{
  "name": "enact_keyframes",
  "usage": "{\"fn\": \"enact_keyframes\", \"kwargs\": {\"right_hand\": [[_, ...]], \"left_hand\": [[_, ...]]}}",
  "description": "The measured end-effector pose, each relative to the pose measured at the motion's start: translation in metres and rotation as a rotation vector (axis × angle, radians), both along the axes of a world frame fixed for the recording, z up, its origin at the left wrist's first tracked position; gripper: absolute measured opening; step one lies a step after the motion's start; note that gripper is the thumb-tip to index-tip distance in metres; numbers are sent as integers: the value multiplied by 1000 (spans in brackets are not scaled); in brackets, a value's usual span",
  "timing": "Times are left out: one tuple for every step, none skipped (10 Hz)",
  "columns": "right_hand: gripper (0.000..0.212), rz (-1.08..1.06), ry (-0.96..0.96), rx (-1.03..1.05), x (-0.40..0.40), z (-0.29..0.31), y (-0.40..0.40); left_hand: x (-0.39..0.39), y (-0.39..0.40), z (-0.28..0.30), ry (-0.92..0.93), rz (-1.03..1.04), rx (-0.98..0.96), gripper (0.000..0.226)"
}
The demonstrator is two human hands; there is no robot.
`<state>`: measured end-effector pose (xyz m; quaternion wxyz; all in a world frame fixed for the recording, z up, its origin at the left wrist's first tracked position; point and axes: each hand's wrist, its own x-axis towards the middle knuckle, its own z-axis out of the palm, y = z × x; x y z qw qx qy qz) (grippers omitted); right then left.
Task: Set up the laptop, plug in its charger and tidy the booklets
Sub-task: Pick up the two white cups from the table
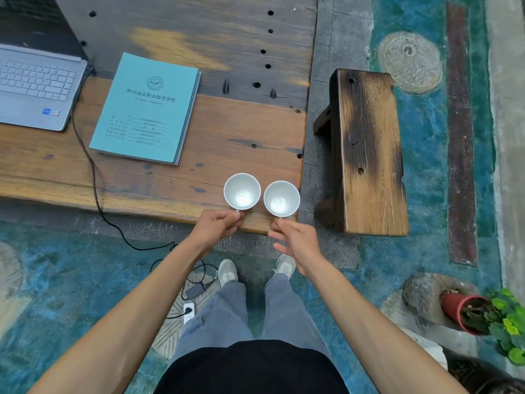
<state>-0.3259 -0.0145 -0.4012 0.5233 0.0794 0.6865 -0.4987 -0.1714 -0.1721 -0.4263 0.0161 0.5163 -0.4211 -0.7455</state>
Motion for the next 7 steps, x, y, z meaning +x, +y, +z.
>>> {"fn": "enact_keyframes", "kwargs": {"right_hand": [[27, -7, -3, -6, 1, 0, 2], [31, -3, 5, -2, 2, -1, 3], [33, 21, 22, 4, 0, 1, 5], [30, 61, 87, 7, -7, 5, 11], [24, 98, 245, 61, -18, 14, 19], [23, 143, 431, 116, -30, 22, 23], [28, 221, 671, 177, -42, 38, 19]], "left_hand": [[0, 0, 2, -8, 15, 2, 10], [2, 0, 3, 10, 25, 6, 11], [5, -1, 5, 31, 26, 13, 17], [9, -2, 6, 11, -23, -47, 25], [14, -5, 14, -72, -185, -217, 47], [17, -8, 27, -122, -288, -361, 72], [15, -11, 44, -193, -328, -495, 88]]}}
